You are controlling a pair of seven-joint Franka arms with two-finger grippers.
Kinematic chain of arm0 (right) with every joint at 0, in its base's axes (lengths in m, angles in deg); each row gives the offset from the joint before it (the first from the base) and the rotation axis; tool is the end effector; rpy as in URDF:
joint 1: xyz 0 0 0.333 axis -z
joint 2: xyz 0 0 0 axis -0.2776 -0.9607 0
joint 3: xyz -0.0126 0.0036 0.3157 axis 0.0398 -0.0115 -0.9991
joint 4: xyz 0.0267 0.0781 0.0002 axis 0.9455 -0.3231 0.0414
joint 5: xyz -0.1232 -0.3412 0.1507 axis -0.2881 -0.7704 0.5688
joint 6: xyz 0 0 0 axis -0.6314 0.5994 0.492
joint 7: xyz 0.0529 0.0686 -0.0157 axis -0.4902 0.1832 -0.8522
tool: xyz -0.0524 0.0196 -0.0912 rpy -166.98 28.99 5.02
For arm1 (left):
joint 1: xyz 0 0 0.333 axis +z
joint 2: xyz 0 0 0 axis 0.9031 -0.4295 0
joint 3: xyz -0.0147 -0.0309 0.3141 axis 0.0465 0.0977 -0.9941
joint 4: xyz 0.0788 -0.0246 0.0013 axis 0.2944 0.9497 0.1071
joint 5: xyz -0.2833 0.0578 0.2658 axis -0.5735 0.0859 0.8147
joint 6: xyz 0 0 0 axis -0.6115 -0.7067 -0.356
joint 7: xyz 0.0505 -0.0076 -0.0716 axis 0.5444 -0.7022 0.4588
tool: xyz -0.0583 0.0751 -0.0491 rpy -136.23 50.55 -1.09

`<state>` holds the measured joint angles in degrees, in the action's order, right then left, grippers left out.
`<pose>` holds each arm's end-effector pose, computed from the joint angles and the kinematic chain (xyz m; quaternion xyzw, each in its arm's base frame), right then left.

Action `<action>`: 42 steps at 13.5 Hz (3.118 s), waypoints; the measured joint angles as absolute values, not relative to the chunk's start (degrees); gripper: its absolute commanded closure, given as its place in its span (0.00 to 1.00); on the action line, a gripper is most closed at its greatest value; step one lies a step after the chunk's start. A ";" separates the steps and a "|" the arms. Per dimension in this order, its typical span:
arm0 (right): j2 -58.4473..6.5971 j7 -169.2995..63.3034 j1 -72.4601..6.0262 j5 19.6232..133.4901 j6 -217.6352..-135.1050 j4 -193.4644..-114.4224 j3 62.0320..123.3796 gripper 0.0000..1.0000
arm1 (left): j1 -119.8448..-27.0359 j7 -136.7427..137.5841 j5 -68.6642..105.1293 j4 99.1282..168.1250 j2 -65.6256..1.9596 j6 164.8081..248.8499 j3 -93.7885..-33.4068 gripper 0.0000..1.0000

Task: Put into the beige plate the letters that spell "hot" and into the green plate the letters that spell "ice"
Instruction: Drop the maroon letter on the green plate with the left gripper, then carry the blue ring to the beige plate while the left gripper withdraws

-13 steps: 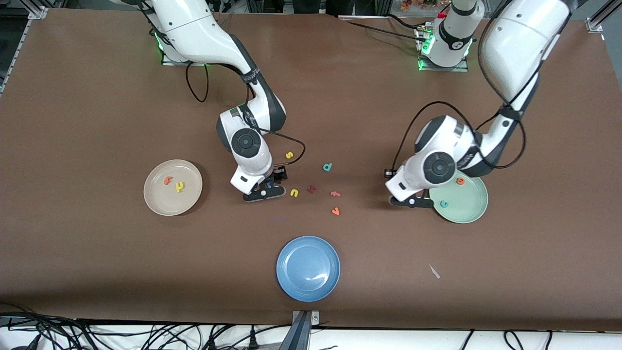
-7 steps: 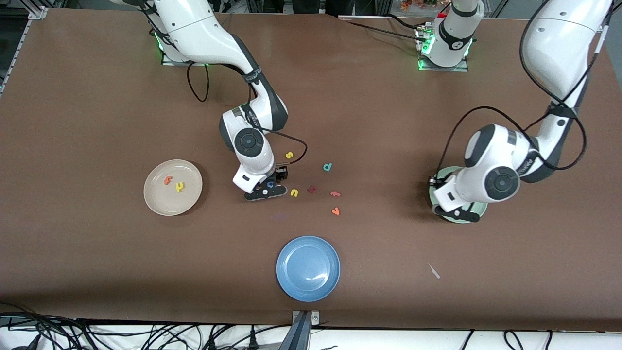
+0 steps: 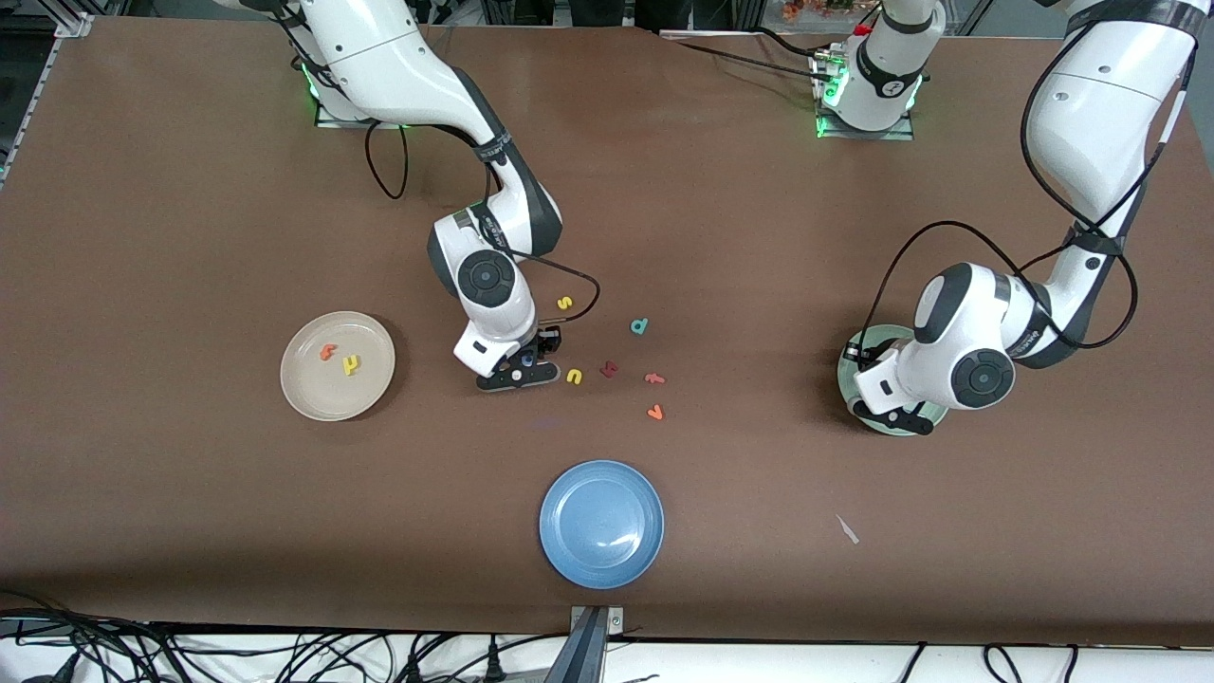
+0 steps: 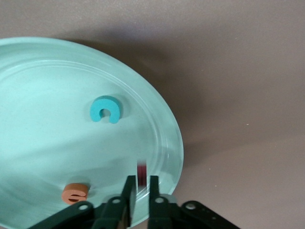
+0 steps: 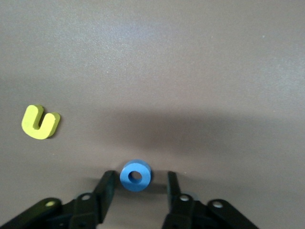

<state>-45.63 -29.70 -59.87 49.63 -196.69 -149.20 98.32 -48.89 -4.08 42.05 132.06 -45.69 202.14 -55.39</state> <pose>0.5671 0.3839 0.1786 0.9961 0.0881 -0.0019 0.0072 0.6239 -0.0805 0.1988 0.9753 -0.1262 -0.1802 0.0211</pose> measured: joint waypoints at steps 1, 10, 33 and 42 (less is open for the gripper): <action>-45.64 -29.47 -59.88 49.63 -196.70 -149.15 98.32 0.51 | -48.83 -4.08 42.05 132.02 -45.69 202.14 -55.39 0.00; -46.64 -26.60 -60.21 49.64 -196.70 -147.57 98.31 0.58 | -48.84 -4.07 42.05 129.75 -40.87 199.96 -53.07 0.00; -46.70 -26.28 -60.29 49.64 -196.39 -147.44 98.33 0.64 | -63.30 -10.42 27.85 114.83 -21.13 185.16 -75.43 0.00; -46.61 -26.07 -60.30 49.64 -196.30 -147.42 98.34 0.92 | -64.79 -9.64 27.79 130.46 -7.64 188.90 -79.37 0.00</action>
